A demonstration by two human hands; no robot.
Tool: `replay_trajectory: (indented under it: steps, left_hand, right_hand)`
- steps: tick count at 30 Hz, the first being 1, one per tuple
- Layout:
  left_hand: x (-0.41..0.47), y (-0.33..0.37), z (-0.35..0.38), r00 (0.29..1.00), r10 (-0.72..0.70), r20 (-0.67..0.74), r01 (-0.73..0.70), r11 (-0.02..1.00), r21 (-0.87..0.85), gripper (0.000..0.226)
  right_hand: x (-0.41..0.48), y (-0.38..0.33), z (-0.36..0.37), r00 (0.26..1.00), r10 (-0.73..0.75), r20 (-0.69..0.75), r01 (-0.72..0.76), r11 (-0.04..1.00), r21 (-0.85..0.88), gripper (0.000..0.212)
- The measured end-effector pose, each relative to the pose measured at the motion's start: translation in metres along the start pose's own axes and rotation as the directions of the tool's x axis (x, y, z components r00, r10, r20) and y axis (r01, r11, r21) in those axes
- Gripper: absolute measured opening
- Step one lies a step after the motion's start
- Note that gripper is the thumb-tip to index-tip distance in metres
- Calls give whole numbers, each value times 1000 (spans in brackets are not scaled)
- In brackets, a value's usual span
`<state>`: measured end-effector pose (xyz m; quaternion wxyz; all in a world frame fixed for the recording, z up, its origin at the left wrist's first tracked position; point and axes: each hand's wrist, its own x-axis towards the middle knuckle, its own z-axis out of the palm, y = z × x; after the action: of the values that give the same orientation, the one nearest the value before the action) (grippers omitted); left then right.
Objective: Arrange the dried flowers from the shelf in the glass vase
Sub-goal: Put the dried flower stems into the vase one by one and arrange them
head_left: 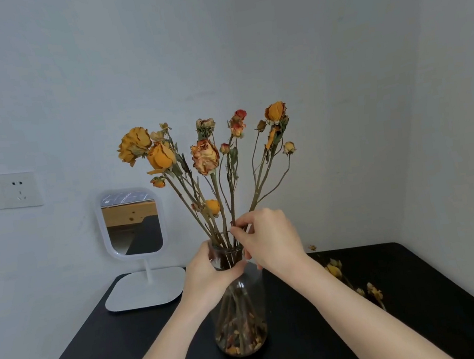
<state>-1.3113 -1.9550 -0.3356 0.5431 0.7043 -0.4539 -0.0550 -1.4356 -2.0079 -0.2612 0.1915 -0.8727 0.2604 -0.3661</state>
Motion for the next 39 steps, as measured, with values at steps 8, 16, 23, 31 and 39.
replay_trajectory:
  steps: [8,16,23,31,39]
  left_hand:
    - [3,0,0,1000,-26,10,26,999,-23,47]
    - [-2,5,-1,997,-71,18,72,992,-106,43]
    - [-13,15,-2,991,-133,-16,129,981,-144,63]
    - [-98,12,26,974,69,-216,-65,998,27,33]
    - [-97,23,105,951,-81,299,43,990,131,6]
  right_hand:
    - [3,-4,10,998,-16,-66,8,992,-126,25]
    - [1,-1,15,992,-36,-118,25,996,-89,25]
    - [-11,2,13,972,-78,-223,76,997,-17,28]
    - [-50,68,-16,976,175,-132,-180,983,-24,24]
    - [-79,172,-61,785,617,49,-619,785,17,24]
